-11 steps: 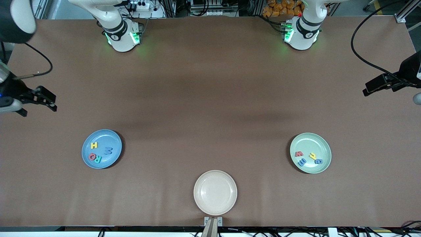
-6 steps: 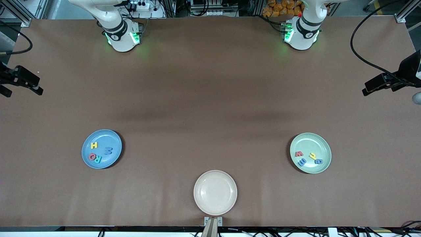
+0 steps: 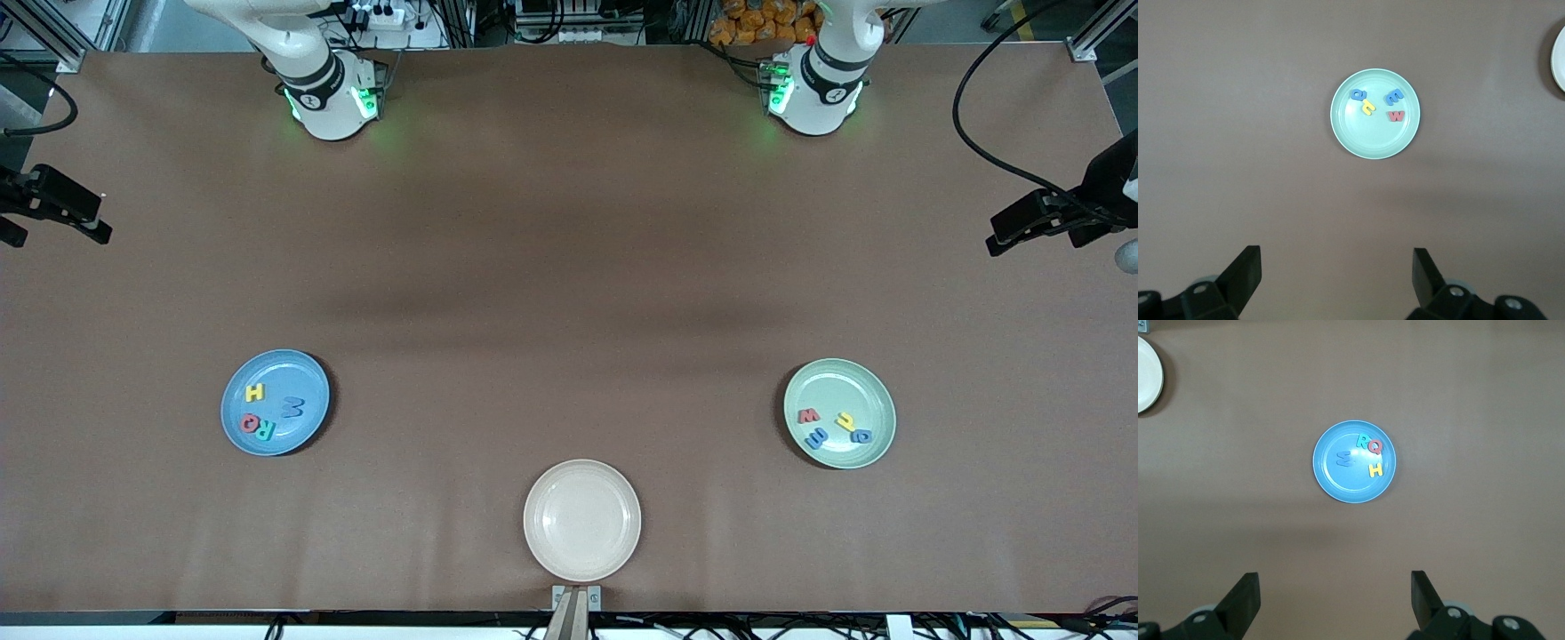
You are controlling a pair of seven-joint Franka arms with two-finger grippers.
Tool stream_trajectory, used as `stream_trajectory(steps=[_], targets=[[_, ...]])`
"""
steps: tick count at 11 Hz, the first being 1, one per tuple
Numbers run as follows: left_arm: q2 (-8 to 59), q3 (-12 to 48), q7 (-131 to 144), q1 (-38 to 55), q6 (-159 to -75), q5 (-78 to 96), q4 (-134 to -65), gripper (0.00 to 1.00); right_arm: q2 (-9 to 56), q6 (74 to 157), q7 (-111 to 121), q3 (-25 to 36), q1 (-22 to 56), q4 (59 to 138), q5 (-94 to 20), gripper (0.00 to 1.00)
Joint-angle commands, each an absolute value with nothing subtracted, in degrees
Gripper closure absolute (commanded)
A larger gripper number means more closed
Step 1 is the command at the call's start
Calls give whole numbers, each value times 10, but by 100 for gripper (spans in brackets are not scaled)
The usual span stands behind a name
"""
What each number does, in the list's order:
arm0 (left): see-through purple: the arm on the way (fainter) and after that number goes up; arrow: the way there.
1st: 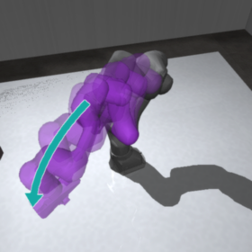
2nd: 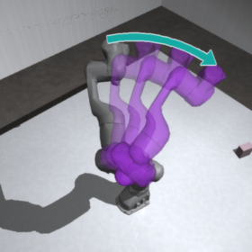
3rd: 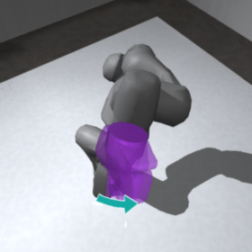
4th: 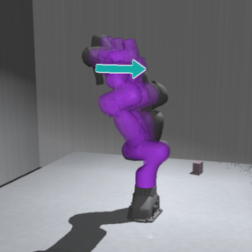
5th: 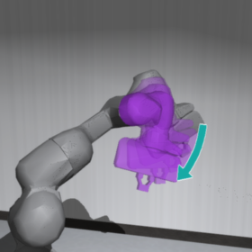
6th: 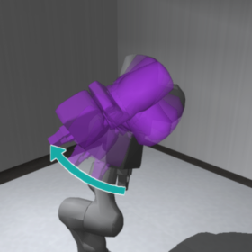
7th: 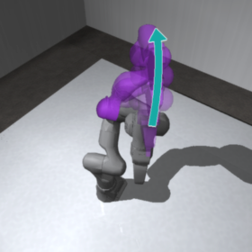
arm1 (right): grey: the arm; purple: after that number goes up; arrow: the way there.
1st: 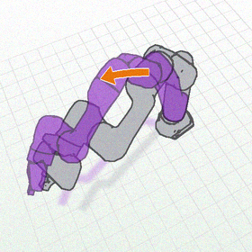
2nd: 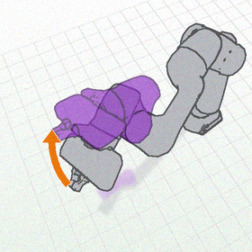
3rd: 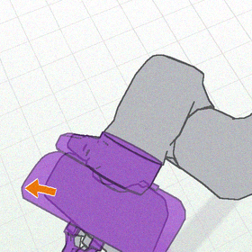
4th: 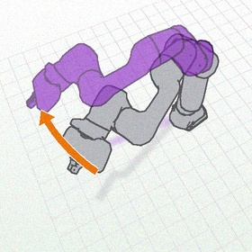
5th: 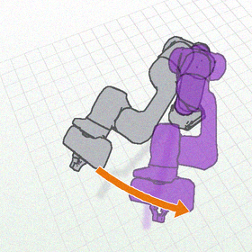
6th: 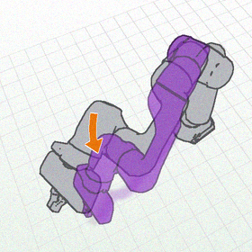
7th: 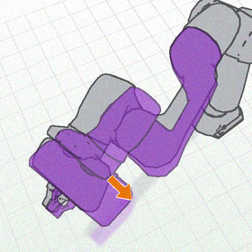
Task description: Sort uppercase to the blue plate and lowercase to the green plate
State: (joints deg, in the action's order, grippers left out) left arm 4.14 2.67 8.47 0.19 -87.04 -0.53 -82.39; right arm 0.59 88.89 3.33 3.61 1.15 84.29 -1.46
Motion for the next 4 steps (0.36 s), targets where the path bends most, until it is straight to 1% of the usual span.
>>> stream_trajectory(steps=[1,4], targets=[[37,26,72,4,-867,-17,-822,0,16,875,29,33,4,823,-18,0],[37,26,72,4,-867,-17,-820,0,16,875,25,33,5,823,-18,0]])
